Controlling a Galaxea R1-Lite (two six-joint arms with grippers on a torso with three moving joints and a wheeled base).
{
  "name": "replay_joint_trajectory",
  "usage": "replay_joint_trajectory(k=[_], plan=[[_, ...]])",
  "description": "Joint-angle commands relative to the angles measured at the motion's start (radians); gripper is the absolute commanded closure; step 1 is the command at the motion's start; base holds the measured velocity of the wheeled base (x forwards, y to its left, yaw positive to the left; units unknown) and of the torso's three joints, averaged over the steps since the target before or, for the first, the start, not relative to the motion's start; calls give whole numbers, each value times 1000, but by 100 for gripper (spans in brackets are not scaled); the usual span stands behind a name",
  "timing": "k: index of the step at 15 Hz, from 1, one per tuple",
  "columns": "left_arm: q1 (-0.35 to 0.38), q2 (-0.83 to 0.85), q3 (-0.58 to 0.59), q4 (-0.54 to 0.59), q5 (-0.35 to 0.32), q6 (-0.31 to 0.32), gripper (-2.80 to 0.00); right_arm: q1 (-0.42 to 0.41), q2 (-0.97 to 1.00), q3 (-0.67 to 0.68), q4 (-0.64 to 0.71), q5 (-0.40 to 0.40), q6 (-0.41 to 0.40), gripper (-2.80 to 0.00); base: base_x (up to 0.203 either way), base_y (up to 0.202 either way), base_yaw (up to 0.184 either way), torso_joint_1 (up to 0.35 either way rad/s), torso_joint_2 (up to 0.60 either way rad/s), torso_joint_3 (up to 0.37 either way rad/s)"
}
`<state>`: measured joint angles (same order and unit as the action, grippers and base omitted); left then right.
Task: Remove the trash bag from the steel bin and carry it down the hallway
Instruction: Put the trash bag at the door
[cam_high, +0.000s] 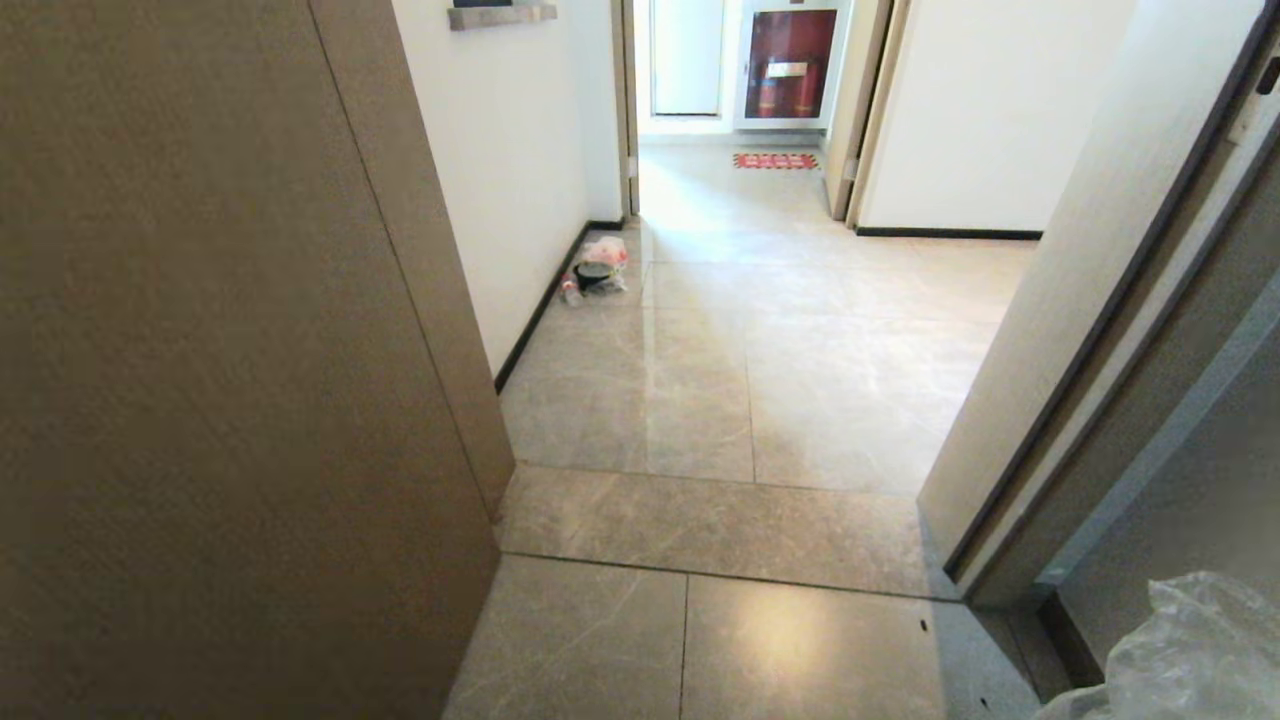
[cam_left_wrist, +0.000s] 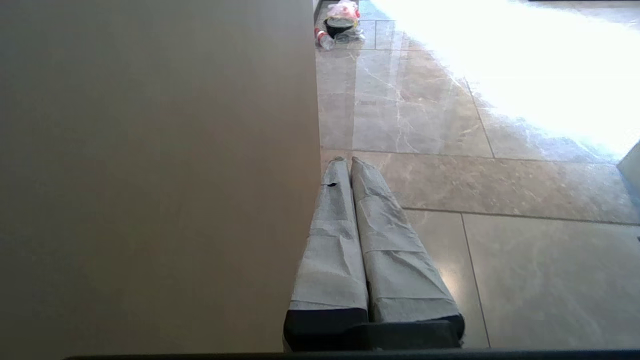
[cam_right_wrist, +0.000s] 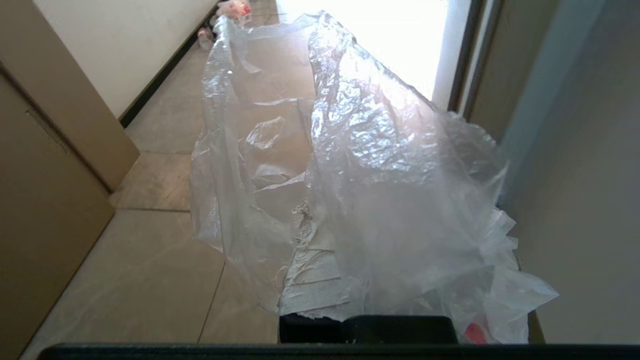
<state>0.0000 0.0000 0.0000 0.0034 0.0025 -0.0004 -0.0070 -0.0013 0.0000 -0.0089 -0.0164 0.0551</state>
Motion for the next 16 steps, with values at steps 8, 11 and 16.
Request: replay_joint_trajectory(k=[8, 11, 16], plan=[[0, 0, 0, 0, 1, 2, 0, 1, 0, 2, 0, 0, 0, 0, 27, 0, 0, 0, 1, 0], [0, -1, 0, 0, 1, 0, 0, -1, 0, 2, 0, 0, 2, 0, 0, 0, 0, 0, 0, 0], [0, 0, 0, 0, 1, -1, 0, -1, 0, 2, 0, 0, 0, 0, 0, -8, -1, 1, 0, 1]])
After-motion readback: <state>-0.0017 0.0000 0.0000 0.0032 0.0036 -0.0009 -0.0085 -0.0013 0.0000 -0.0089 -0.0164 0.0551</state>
